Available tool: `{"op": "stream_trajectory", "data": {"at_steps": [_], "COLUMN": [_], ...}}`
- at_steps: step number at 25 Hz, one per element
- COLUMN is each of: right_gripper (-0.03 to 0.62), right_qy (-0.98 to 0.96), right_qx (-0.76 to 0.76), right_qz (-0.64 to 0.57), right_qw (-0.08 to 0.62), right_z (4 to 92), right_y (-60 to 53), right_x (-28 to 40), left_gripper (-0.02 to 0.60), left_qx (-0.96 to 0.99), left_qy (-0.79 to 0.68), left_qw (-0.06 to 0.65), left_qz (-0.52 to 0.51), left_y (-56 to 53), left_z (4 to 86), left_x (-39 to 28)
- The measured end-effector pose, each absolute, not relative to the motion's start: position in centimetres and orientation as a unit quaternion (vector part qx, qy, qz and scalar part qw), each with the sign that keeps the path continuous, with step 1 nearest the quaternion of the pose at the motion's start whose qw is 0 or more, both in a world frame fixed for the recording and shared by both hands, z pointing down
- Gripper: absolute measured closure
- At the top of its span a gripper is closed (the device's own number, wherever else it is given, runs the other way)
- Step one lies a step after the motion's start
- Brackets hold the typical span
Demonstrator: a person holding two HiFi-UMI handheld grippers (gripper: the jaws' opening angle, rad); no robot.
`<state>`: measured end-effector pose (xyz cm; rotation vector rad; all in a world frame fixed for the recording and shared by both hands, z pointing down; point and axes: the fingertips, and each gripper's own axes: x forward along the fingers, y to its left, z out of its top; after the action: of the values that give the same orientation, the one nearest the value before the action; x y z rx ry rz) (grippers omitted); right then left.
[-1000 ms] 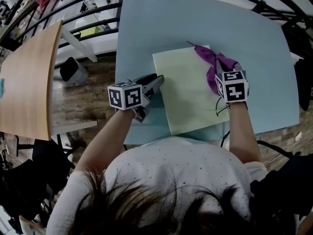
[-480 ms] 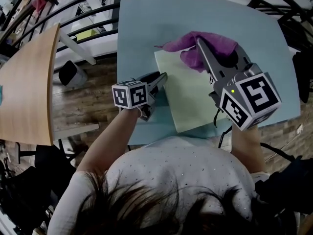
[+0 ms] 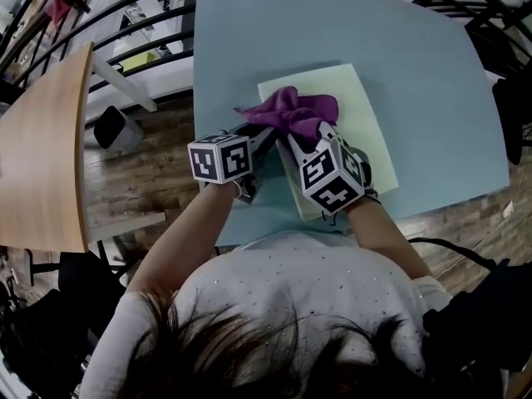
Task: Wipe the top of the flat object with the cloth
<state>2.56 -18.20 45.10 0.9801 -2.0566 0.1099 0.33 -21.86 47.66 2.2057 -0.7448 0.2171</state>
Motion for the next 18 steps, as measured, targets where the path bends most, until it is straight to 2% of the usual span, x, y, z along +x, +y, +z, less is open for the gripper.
{"op": "stream_trajectory", "data": {"at_steps": [5,18], "right_gripper": [0.577,0.577], "right_qy": [-0.798,-0.744], "right_qx": [0.410,0.503], "right_qz": [0.048,0.081], "right_qw": [0.440,0.432], "right_z": [45.4,45.3], "right_y": [-19.0,-20.2], "right_x": [6.0,18.2], "left_gripper": [0.428,0.428], "left_qx": [0.872,0.874], "left_qy": [-0.304,-0.319], "left_qw": [0.375,0.359], "left_qz": [0.084,0.073], "left_y": [-22.0,-21.9], "left_z": [47.7,47.3], "left_x": [0.4,0.2]}}
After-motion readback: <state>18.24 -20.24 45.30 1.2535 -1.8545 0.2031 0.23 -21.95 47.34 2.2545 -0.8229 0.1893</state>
